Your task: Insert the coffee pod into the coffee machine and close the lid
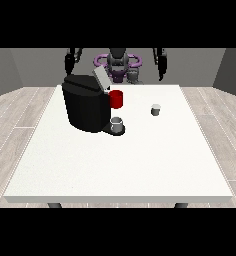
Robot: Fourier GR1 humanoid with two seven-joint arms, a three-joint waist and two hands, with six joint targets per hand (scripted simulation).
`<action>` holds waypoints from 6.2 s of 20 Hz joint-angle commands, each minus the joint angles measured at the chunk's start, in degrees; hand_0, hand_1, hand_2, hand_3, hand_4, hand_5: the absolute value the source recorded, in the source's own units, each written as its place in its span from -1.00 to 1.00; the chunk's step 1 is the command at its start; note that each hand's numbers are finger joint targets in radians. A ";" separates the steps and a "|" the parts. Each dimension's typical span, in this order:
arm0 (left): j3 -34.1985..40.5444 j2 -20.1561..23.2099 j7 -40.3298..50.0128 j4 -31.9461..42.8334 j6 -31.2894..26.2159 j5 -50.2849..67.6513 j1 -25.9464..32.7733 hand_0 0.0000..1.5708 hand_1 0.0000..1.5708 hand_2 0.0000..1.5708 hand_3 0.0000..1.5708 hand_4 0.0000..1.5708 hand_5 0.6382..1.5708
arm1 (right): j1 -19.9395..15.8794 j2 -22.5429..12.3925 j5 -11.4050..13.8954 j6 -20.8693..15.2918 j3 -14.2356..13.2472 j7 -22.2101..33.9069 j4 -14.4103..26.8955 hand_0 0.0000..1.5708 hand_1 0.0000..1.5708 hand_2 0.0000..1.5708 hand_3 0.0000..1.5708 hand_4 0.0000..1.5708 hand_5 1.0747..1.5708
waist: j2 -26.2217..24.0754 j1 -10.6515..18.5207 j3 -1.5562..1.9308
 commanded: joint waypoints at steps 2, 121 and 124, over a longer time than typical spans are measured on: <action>-0.31 3.27 -3.59 2.40 -2.82 -2.78 -0.57 -1.00 -1.00 -1.00 -1.00 -1.00 1.00 | 1.60 1.20 0.38 0.63 0.91 -2.40 0.78 -1.00 -1.00 -1.00 -1.00 -1.00 1.00 | -0.22 -0.04 0.77; 7.60 19.29 -2.76 53.36 -23.32 -39.69 -70.86 0.53 0.53 0.59 0.54 -0.44 1.00 | -24.43 2.35 11.67 -10.14 -1.94 -0.20 15.68 -1.00 -1.00 -1.00 -1.00 -0.79 1.00 | 17.31 -16.42 0.79; 6.70 18.07 -3.93 52.29 -21.80 -40.33 -69.41 0.52 0.52 0.59 0.53 -0.46 1.00 | -24.16 0.55 10.37 -8.95 -3.92 -1.39 16.91 -1.00 -1.00 -1.00 -1.00 -0.81 1.00 | 17.13 -15.23 0.80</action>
